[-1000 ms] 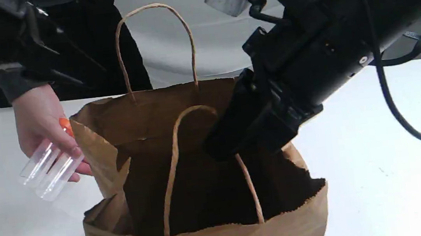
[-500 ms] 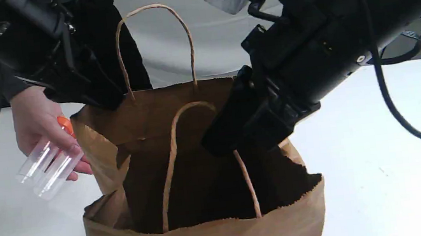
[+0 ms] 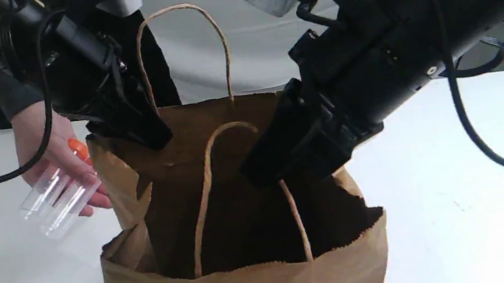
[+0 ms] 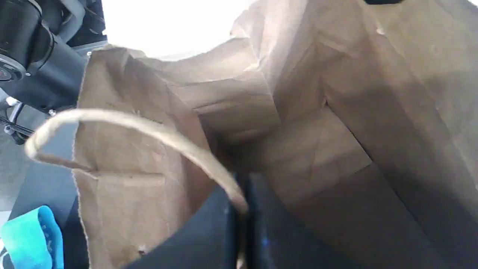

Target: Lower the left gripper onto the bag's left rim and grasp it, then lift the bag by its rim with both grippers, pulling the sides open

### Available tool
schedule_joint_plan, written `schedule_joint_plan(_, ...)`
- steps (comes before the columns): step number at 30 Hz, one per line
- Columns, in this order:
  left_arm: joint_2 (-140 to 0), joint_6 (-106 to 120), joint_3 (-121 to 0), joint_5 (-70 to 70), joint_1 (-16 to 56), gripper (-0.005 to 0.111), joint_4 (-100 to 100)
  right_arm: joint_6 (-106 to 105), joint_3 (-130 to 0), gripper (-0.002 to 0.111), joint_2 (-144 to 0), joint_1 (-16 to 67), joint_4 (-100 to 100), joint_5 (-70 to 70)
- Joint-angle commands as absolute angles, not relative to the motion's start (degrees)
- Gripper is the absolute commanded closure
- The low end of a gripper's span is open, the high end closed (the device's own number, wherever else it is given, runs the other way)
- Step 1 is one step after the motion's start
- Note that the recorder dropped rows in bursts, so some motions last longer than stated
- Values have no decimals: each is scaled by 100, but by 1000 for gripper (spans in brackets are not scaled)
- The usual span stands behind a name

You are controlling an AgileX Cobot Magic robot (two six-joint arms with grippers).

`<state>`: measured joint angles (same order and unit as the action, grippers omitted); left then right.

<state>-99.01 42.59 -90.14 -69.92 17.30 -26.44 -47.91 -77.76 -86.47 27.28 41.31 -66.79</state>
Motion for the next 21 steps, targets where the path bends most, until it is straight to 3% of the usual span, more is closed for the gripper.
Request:
schedule_joint_plan(1,-9985,4336,-9033,-6996,1759,95,-2729,-4799,-7805,108,-8645,2748,4104,-6638)
schedule_joint_plan(3,-9994,4377,-9033,-6996,1759,107,-2729,-4799,-7805,108,-8645,2748,4104,-6638)
schedule_joint_plan(12,-10003,4175,-9033,-6996,1759,107,-2729,-4618,-7816,108,-8633,2748,4308,-6455)
schedule_joint_plan(21,-10141,4028,-9033,-6932,1369,107,-2978,-4259,-9191,108,-8623,2748,4428,-6876)
